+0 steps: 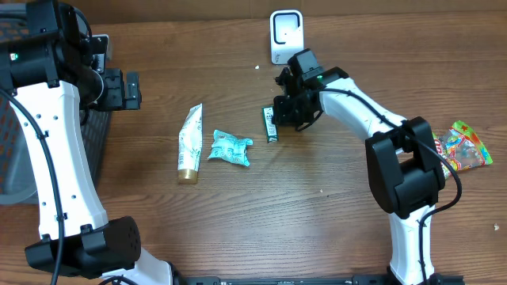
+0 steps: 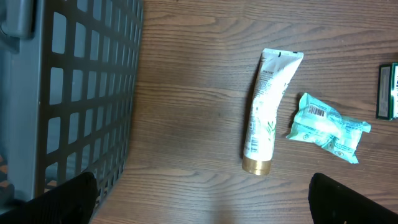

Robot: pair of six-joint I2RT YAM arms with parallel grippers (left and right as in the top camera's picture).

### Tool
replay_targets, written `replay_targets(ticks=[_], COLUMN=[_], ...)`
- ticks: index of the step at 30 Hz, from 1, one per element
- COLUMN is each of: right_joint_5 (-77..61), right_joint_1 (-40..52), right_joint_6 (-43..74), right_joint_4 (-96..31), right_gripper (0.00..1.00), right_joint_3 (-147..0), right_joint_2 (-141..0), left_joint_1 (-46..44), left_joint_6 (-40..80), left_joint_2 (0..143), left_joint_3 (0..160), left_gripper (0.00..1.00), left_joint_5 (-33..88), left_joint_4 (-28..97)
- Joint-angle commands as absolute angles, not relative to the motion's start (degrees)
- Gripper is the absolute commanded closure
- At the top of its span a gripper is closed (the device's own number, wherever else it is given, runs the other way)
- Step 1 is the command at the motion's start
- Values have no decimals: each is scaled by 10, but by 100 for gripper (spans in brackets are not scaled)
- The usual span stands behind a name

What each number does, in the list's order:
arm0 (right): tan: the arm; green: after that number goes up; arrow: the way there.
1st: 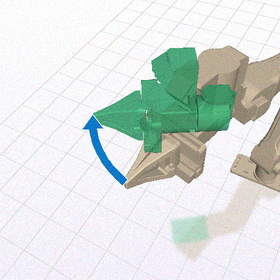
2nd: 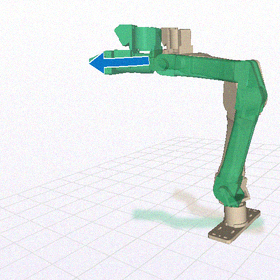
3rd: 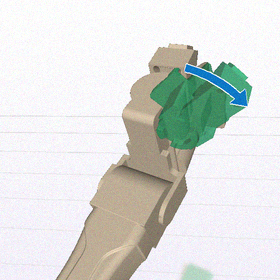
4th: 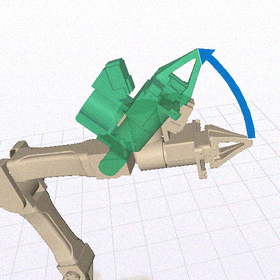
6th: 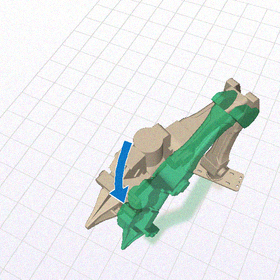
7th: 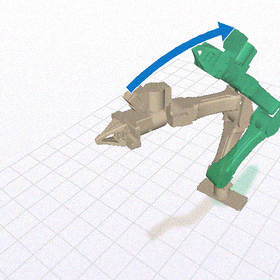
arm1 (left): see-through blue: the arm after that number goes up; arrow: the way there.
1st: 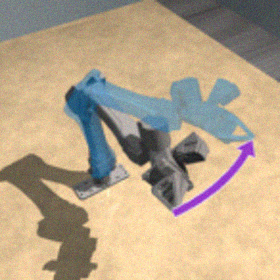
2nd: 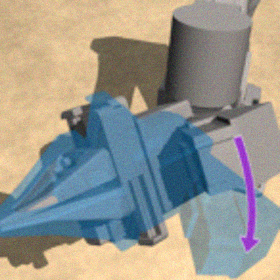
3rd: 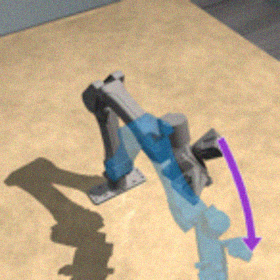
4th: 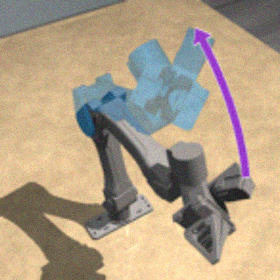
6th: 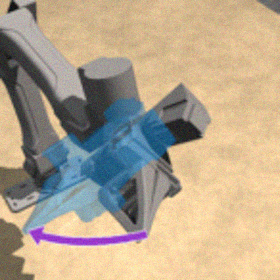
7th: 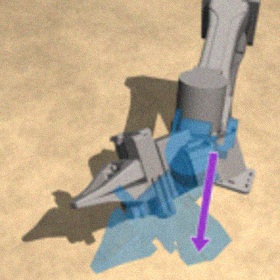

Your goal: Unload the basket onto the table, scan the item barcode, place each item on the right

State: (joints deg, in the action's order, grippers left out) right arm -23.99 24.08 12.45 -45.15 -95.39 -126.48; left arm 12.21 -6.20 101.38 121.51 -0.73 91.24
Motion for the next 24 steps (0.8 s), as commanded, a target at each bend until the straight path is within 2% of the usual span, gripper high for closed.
replay_targets(ticks=[1,5,7,14,24], right_joint_5=[-204,-206,-206,-204,-231], right_joint_1=[228,224,223,230,231], right_joint_6=[103,104,104,126,154], right_joint_4=[-453,-431,-418,-396,-404], right_gripper=[69,41,35,38,56], right_joint_3=[-969,-969,-969,-968,-968], right_joint_2=[-1239,-1239,-1239,-1246,-1281], left_joint_1=[123,123,123,123,123], left_joint_6=[-69,-69,-69,-69,-69], left_joint_2=[1005,1005,1005,1005,1005], left_joint_3=[1219,1219,1219,1219,1219], left_gripper=[0,0,0,0,0], left_joint_5=[-8,-8,-8,-8,-8], left_joint_4=[912,912,912,912,912])
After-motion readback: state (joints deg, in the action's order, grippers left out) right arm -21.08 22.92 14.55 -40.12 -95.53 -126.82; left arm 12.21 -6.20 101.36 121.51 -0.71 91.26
